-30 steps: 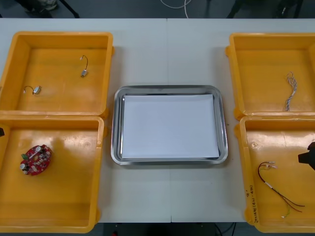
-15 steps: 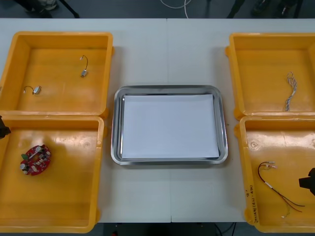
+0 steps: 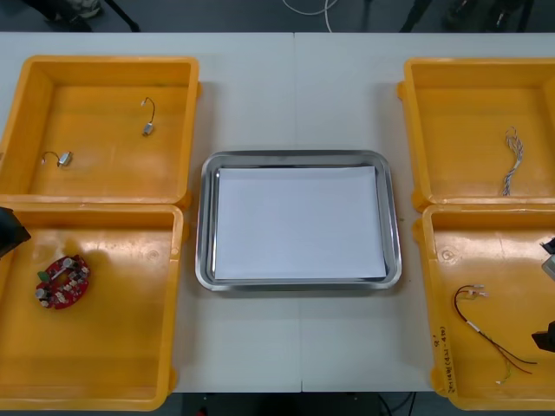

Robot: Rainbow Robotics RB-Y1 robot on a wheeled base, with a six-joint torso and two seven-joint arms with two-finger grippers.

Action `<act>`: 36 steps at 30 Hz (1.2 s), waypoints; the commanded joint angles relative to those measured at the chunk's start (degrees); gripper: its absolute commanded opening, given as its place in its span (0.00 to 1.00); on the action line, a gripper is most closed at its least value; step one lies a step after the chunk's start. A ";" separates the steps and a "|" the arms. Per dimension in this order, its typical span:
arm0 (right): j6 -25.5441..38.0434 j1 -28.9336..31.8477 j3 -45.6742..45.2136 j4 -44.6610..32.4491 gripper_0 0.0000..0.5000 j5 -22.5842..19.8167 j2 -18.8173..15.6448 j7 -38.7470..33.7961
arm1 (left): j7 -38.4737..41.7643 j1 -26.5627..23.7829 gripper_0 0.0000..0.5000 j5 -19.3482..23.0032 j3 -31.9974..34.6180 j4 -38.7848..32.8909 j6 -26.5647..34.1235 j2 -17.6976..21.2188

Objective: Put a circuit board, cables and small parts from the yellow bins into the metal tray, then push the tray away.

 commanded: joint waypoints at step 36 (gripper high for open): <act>-11.11 -10.66 18.91 8.16 1.00 7.02 -1.86 20.07 | 4.05 10.51 1.00 -5.08 -5.49 0.15 -13.19 -8.53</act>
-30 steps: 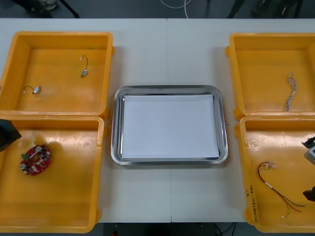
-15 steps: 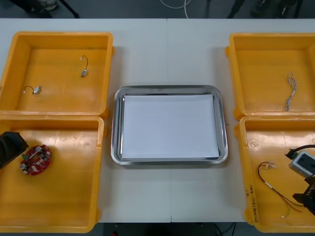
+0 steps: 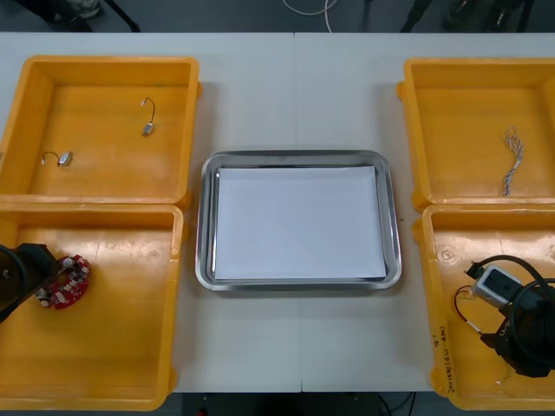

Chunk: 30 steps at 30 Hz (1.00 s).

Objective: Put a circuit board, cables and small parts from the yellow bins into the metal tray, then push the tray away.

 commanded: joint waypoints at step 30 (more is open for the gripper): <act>-11.86 -4.80 9.39 9.42 1.00 1.39 -1.58 0.05 | 3.78 3.08 0.00 -2.22 -2.74 0.46 -4.00 -0.75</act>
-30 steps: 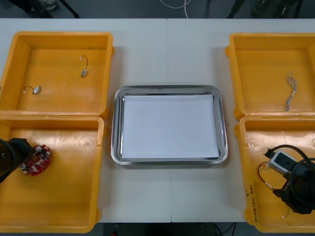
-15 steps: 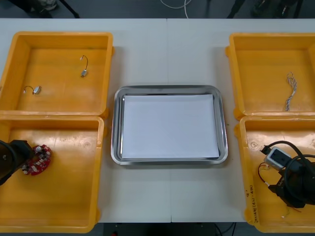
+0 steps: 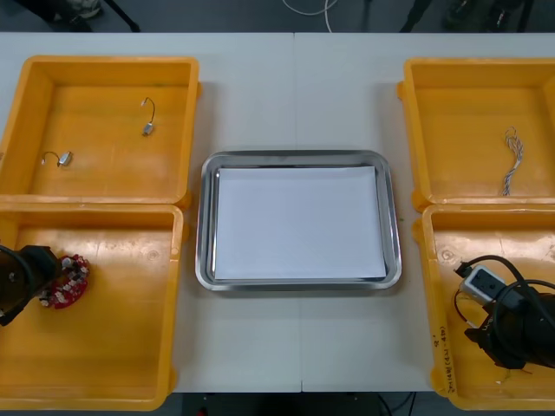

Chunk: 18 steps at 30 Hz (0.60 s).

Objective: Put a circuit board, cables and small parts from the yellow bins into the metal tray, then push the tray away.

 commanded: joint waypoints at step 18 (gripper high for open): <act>-5.42 -0.96 4.53 1.69 1.00 4.00 -1.58 -0.65 | 2.90 -0.24 0.00 2.47 1.03 -4.41 10.69 4.38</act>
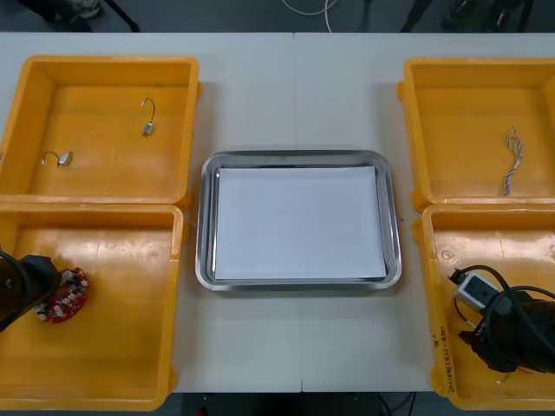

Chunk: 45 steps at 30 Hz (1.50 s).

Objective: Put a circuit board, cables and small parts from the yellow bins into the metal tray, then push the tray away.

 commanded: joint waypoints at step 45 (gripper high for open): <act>-4.78 -0.67 -1.20 1.04 0.00 -0.48 -0.26 -0.91 | 0.88 -21.77 0.00 11.49 -23.59 -20.35 19.17 16.80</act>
